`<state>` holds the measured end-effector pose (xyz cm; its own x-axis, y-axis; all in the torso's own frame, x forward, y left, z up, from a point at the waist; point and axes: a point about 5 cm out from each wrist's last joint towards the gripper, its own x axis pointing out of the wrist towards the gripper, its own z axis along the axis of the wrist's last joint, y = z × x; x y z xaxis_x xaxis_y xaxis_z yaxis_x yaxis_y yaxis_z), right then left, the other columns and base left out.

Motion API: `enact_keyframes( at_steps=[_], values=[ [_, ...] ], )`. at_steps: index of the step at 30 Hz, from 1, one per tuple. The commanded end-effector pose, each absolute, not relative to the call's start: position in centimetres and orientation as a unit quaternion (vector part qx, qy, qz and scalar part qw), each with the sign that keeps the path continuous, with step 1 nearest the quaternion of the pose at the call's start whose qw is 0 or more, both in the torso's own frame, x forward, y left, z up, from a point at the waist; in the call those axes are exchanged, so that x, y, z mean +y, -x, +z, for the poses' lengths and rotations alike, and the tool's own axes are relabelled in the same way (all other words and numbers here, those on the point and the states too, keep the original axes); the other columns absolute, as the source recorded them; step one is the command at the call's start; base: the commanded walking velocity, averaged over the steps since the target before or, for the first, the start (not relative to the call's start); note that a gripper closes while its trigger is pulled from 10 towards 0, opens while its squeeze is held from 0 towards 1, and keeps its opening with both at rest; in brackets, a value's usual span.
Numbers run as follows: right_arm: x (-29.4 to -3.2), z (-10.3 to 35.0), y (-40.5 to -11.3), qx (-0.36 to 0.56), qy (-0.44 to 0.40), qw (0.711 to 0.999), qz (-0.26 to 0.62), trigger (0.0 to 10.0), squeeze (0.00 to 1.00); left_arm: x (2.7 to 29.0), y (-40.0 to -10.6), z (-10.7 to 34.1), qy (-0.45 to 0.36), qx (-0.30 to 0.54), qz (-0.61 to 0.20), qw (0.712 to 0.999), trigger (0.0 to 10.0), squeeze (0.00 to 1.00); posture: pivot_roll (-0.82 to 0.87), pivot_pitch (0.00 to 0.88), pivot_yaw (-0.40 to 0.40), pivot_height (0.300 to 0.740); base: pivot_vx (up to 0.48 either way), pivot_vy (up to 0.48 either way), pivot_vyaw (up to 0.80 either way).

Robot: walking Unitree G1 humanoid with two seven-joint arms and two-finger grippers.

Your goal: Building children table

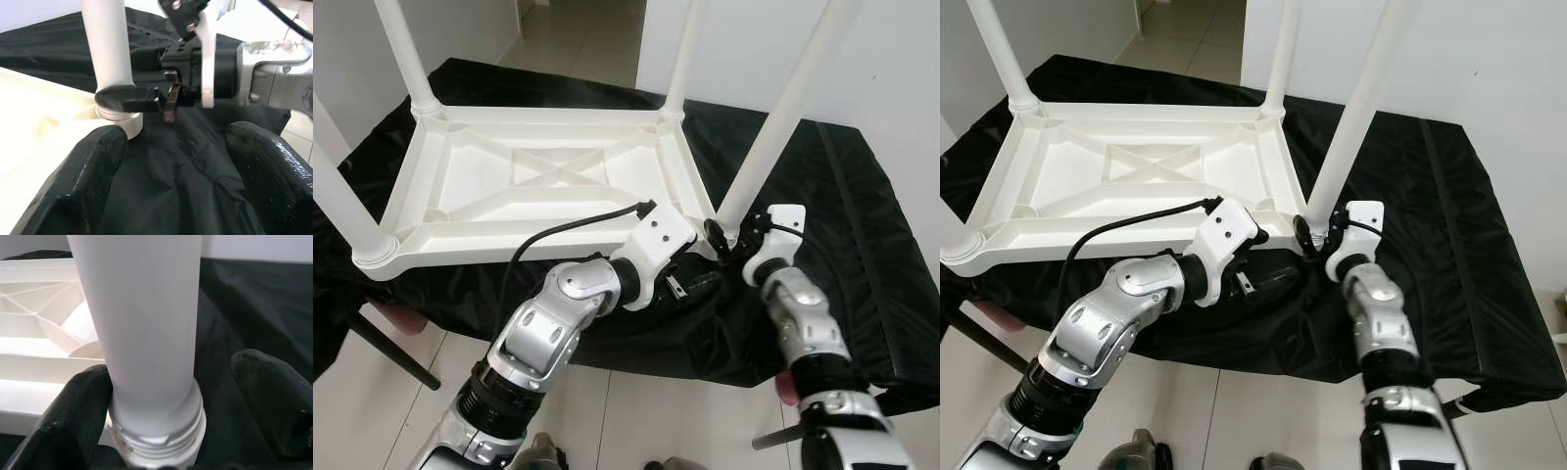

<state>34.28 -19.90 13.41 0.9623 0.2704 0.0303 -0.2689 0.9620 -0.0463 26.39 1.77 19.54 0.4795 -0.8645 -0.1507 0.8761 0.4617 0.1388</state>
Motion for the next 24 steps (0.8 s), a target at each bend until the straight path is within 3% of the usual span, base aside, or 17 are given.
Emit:
enact_keyframes(
  at_steps=[1,18,19,21,22,23,24],
  values=[
    [-19.9,13.4,-34.4,-0.021,0.020,0.985,0.171,10.0,0.00,1.7,-26.4,19.6,-0.097,0.030,-0.508,0.855,10.0,0.00,0.04,0.025,-0.046,0.740,0.000,0.000,0.00],
    [-20.2,14.8,-36.5,-0.023,0.015,0.972,0.232,10.0,0.00,1.7,-26.4,19.7,-0.102,0.030,-0.510,0.854,10.0,0.00,0.06,0.007,-0.039,0.740,0.000,0.000,0.00],
    [-20.2,14.9,-36.7,-0.022,0.015,0.971,0.237,6.1,0.00,1.7,-26.4,19.7,-0.102,0.030,-0.510,0.854,10.0,0.00,0.07,0.005,-0.038,0.740,0.000,0.000,0.00],
    [-20.2,14.9,-36.7,-0.022,0.015,0.971,0.237,6.1,0.00,1.7,-26.4,19.7,-0.102,0.030,-0.510,0.854,10.0,0.00,0.07,0.005,-0.038,0.740,0.000,0.000,0.00],
    [-20.3,14.7,-36.7,-0.015,0.020,0.970,0.242,3.1,0.00,1.7,-26.4,19.8,-0.102,0.030,-0.509,0.854,10.0,0.00,0.07,0.004,-0.037,0.740,0.000,0.000,0.00],
    [-20.3,14.7,-36.7,-0.015,0.020,0.970,0.242,3.1,0.00,1.7,-26.4,19.8,-0.102,0.030,-0.509,0.854,10.0,0.00,0.07,0.004,-0.037,0.740,0.000,0.000,0.00],
    [-20.4,14.6,-36.7,-0.007,0.028,0.969,0.247,0.9,0.00,1.8,-26.4,19.8,-0.103,0.030,-0.510,0.854,10.0,0.00,0.07,0.004,-0.037,0.740,0.000,0.000,0.00]
  ],
)
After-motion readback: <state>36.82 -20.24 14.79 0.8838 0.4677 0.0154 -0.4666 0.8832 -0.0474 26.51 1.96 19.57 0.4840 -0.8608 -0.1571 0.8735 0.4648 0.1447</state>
